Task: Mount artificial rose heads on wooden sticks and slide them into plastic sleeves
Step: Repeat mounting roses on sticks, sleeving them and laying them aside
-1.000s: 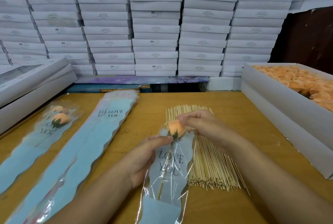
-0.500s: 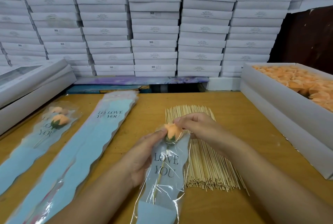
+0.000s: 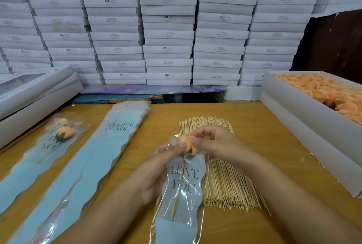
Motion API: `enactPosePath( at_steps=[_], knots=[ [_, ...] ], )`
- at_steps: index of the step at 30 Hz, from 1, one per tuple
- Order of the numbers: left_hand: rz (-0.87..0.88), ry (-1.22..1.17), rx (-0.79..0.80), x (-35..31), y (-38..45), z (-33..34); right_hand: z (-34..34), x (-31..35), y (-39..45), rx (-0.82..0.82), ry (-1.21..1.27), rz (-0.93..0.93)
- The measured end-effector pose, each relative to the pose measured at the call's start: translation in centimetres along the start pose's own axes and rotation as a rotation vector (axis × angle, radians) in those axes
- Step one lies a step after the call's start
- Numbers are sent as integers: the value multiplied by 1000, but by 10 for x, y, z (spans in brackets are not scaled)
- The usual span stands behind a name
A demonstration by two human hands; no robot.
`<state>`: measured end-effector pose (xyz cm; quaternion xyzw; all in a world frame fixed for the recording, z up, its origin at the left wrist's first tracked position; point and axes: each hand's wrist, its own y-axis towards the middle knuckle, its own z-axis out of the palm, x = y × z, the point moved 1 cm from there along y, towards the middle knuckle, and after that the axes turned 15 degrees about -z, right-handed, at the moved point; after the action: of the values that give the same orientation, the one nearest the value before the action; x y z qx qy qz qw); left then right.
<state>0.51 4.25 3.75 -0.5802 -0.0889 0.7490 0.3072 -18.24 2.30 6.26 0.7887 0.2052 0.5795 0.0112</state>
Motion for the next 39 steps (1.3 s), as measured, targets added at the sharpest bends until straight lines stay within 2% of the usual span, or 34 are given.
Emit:
enactPosePath(
  at_steps=[7,11,17,21,28,35,39],
  knots=[
    [-8,-27,4,2,0,2,1,-3,2,-55,-2,-23],
    [14,-18,-26,2,0,0,-1,-2,-1,-7,-12,-54],
    [38,2,-39,4,1,-1,-1,-5,3,-84,-81,-97],
    [27,-30,8,3,1,0,0,-5,4,-93,-20,-108],
    [25,-49,80,3,2,-1,5,-4,5,-200,45,-62],
    [45,-64,92,3,5,-4,4,-4,1,-105,-12,-52],
    [53,-20,59,4,4,-2,6,-4,0,-134,12,0]
  ],
)
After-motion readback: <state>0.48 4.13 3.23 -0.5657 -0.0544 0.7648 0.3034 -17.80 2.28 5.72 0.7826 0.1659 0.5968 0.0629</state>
